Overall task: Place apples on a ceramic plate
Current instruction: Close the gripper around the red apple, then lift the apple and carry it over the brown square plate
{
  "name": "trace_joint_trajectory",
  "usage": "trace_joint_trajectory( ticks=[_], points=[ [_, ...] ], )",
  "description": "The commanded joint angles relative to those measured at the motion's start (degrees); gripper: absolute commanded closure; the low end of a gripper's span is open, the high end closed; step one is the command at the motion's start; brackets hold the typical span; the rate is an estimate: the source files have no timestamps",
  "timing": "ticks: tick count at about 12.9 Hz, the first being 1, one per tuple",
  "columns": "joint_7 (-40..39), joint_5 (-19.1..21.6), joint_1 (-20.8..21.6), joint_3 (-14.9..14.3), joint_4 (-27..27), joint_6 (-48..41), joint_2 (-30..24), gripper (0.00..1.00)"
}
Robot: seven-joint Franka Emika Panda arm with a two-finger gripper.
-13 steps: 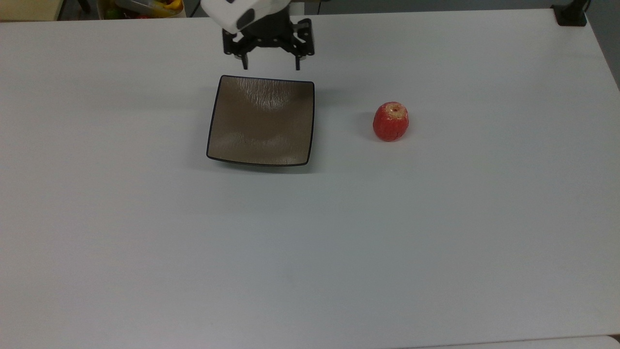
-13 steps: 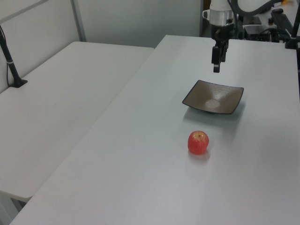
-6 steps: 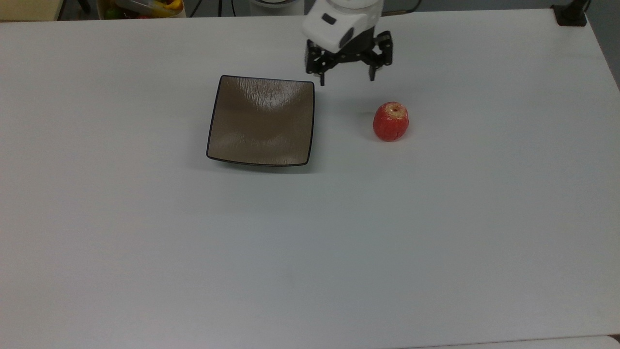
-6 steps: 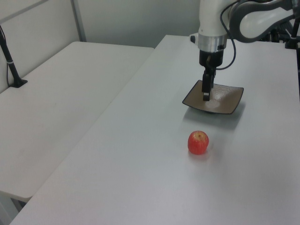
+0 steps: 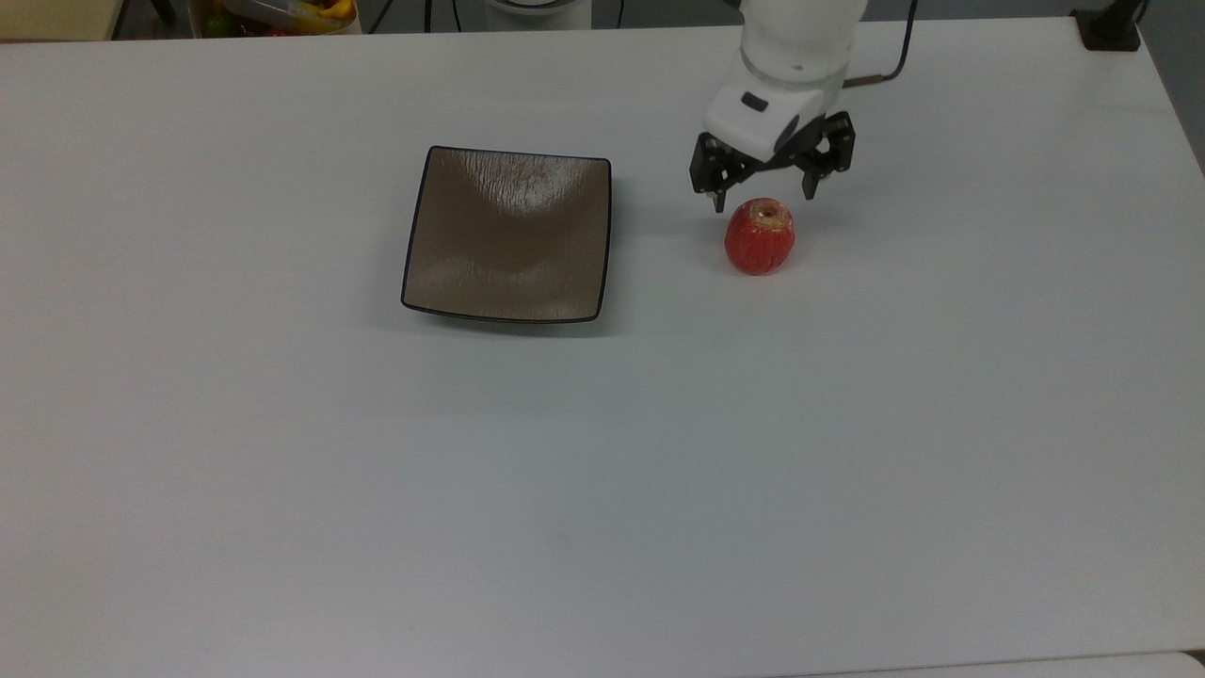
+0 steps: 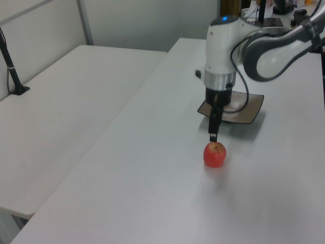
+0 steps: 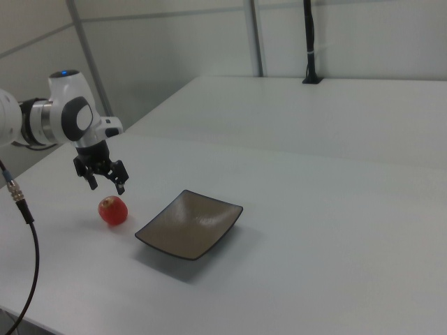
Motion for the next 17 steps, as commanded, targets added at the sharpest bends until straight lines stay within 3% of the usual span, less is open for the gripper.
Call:
trace_joint_trajectory(
  ticks=[1,3,4,5,6,11,17],
  points=[
    [5.65,-6.07,1.79,-0.17,2.69,1.63,6.08,0.00],
    [5.84,-6.97,2.40,0.09,2.61,1.71,6.89,0.00],
    [5.84,-7.58,2.41,0.18,2.53,1.98,6.89,0.08],
    [5.92,-7.76,2.41,0.18,2.53,1.98,6.89,0.43],
    [6.01,-7.76,2.32,0.18,2.53,1.98,6.80,0.54],
    [6.10,-7.41,1.18,0.18,2.79,1.89,4.44,0.55],
    [4.79,-7.67,-7.16,0.09,1.48,0.40,-3.29,0.54]
  ],
)
